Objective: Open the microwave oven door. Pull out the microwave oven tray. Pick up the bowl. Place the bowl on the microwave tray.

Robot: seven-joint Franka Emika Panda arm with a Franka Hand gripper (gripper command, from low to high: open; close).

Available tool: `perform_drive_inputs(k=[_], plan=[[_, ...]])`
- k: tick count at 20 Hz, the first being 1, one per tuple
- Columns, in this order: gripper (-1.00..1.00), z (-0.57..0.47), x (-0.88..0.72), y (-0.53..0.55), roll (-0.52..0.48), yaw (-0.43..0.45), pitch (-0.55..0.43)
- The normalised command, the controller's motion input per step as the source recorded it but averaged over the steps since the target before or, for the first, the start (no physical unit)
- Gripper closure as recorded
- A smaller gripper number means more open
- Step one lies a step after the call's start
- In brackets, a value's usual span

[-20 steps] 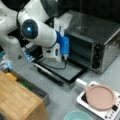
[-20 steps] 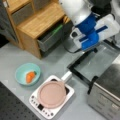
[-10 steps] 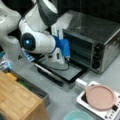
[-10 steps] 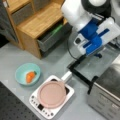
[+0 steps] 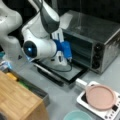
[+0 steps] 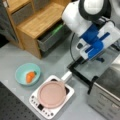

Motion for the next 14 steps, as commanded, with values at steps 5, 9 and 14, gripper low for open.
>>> perform_drive_inputs(k=[5, 9, 14], plan=[[-1.0, -0.16, 0.06, -0.02, 0.332, 0.075, -0.105], [-1.0, -0.2, 0.1, -0.02, 0.337, 0.064, -0.092], [-1.0, -0.21, 0.12, 0.03, 0.327, 0.056, -0.076]])
